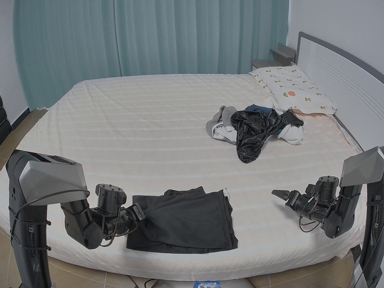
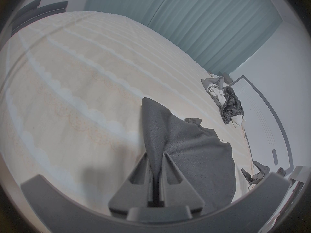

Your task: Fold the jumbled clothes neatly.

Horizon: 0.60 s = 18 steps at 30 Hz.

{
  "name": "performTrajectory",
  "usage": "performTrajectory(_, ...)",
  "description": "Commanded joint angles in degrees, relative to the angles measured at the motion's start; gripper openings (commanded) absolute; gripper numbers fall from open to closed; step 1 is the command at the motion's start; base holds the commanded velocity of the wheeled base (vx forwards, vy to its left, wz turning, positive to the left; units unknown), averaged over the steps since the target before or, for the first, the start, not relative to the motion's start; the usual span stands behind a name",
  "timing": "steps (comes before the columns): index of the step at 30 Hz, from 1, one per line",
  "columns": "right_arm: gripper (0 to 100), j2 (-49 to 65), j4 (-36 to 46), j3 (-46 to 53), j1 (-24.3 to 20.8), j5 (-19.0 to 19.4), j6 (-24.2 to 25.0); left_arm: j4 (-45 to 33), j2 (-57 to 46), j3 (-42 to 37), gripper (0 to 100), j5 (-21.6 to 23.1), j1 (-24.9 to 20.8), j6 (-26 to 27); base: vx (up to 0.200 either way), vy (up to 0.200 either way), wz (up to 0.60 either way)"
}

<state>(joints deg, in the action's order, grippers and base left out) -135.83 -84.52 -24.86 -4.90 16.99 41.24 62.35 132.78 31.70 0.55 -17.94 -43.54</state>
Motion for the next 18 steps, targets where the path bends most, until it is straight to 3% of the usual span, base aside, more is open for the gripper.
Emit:
performTrajectory(1, 100, 0.1, 0.0, 0.1, -0.2, 0.1, 0.0, 0.0, -1.0, -0.4, 0, 0.0, 0.4, 0.0, 0.000, 0.200, 0.00)
performTrajectory(18, 100, 0.3, 0.0, 0.2, -0.5, 0.1, 0.1, 0.0, -1.1, -1.6, 0, 0.0, 1.2, -0.1, 0.000, 0.200, 0.00)
